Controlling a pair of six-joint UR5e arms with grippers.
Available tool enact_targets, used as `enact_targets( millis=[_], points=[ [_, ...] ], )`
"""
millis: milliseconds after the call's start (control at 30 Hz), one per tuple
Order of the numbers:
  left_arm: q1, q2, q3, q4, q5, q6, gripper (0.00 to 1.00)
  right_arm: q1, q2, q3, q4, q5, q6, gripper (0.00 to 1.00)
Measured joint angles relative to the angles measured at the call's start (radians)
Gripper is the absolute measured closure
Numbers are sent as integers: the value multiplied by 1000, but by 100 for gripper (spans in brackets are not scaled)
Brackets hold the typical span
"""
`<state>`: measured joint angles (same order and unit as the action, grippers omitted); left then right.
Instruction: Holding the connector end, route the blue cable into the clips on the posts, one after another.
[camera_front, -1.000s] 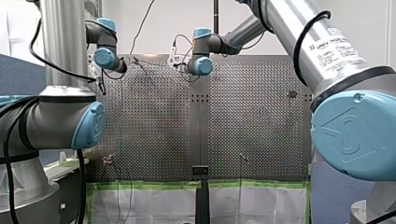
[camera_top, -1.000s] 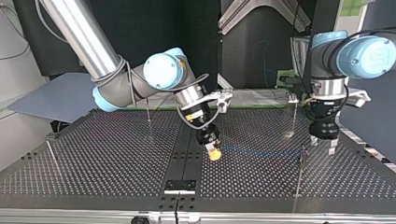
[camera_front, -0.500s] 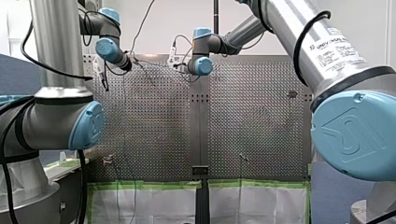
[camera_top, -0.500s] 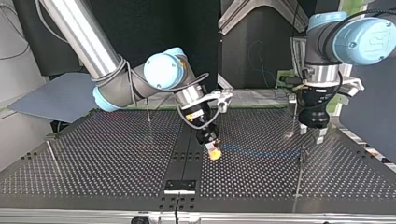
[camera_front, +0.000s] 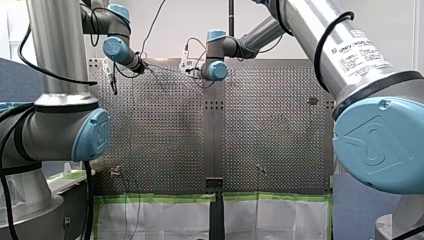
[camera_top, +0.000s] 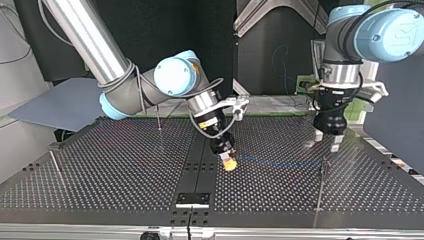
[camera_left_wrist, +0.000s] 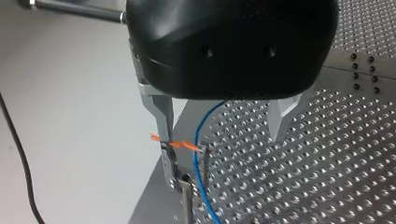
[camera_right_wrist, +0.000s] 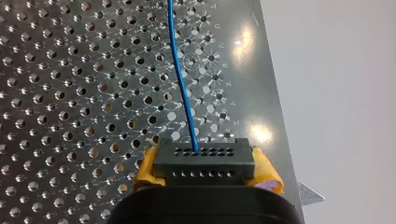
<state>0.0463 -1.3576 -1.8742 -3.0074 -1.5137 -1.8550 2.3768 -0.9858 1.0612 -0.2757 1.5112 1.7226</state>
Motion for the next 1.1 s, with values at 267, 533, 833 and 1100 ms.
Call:
enact_targets(
  millis=[267, 533, 833, 1100],
  points=[
    [-2, 13, 0, 45, 7, 57, 0, 0, 0, 0, 8, 0, -1, 100],
    [-5, 21, 0, 48, 9, 57, 0, 0, 0, 1, 13, 0, -1, 100],
    [-11, 21, 0, 47, 8, 47, 0, 0, 0, 1, 13, 0, -1, 100],
    [-17, 21, 0, 45, 5, 40, 0, -2, 0, 0, 13, 0, -1, 100]
  ],
)
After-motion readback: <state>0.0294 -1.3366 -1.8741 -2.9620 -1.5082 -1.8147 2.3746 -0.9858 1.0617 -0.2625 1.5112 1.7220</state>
